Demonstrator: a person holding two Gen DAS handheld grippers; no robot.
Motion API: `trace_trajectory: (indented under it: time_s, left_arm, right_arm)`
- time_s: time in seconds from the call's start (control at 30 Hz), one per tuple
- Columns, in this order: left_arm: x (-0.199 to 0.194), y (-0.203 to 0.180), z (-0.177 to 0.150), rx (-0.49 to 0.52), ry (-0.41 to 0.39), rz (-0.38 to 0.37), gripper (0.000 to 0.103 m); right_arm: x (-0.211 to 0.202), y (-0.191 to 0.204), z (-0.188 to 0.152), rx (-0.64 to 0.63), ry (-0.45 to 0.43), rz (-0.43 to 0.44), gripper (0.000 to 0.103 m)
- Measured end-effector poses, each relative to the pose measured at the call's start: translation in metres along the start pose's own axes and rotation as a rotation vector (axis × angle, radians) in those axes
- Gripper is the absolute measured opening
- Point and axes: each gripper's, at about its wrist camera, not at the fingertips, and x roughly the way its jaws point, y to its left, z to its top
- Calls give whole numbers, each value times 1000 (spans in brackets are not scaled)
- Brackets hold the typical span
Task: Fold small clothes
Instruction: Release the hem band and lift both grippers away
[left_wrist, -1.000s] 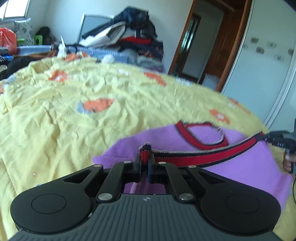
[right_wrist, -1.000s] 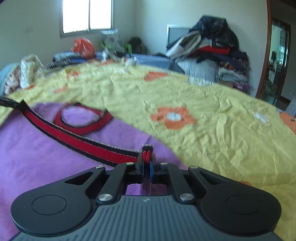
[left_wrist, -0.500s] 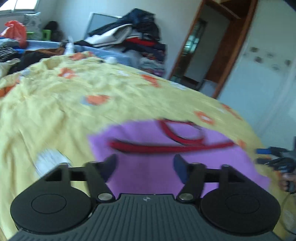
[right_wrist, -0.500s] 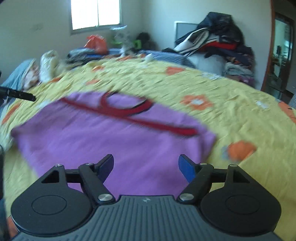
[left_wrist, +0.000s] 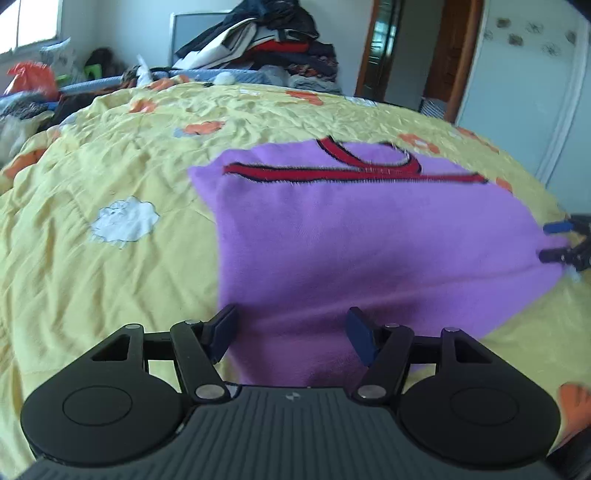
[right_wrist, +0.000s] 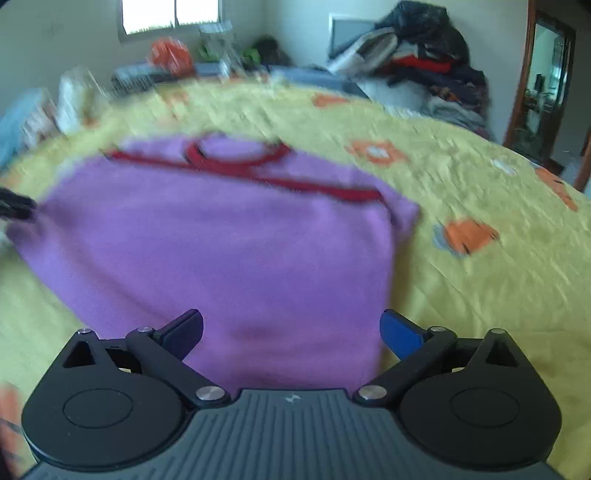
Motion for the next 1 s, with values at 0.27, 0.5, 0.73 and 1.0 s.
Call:
trace_trajectory:
  time_s: [0.27,0.5,0.73,1.0]
  left_arm:
    - [24,-65,2,-90,20,-184,86]
    - [10,-80,-14,-22,68,-81,91]
    - [67,-68,67,-143,-34,1,103]
    - [125,-52,71,-116,-1,165,103]
  right_arm:
    - [29,75,-2,-43,49,78,81]
    - [13,59,1,45,34,11,90]
    - [81,24,69,274,-49,-154,103]
    - [126,12,77,162,20,-190,103]
